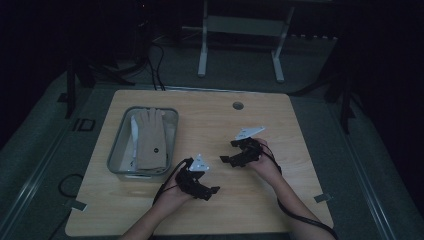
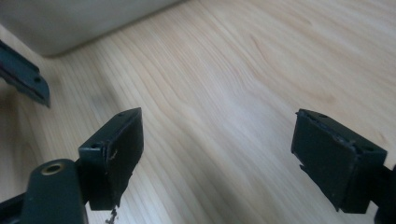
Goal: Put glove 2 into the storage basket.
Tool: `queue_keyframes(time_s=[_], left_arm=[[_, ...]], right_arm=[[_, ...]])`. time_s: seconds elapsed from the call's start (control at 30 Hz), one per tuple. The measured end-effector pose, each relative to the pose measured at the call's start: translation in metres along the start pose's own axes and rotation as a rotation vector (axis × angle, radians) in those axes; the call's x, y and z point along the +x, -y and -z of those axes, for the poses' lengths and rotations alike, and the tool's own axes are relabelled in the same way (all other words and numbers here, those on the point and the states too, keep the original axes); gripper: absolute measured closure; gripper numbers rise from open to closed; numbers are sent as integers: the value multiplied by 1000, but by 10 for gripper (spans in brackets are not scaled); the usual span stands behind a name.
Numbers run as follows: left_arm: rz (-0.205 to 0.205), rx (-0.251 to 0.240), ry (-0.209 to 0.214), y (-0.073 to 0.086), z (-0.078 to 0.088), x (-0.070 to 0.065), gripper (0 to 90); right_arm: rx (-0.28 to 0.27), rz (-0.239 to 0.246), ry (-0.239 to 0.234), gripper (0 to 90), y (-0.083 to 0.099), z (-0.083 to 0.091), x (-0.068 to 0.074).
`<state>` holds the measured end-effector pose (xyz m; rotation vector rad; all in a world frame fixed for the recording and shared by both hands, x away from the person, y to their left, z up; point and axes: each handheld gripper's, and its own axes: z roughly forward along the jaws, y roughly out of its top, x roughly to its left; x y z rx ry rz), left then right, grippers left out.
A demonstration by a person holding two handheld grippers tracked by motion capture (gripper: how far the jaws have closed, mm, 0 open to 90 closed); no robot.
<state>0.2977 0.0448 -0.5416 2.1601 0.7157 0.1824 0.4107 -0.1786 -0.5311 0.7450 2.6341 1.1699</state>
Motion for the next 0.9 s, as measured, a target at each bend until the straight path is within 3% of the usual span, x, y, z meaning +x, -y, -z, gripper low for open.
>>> queue_keyframes(time_s=[0.4, 0.63, 0.7, 0.9], left_arm=[[-36, -18, 22, 2, -14, -3, 142], [-36, -17, 23, 3, -16, -3, 141], [-45, -11, 25, 5, -17, -2, 141], [-40, -1, 35, 7, -20, -2, 141]], right_arm=[[-26, -2, 54, 150, 40, 21, -5], [6, -4, 67, 144, 56, 23, -7], [9, -31, 83, 143, 67, 22, -10], [-19, -23, 83, 143, 69, 24, -11]])
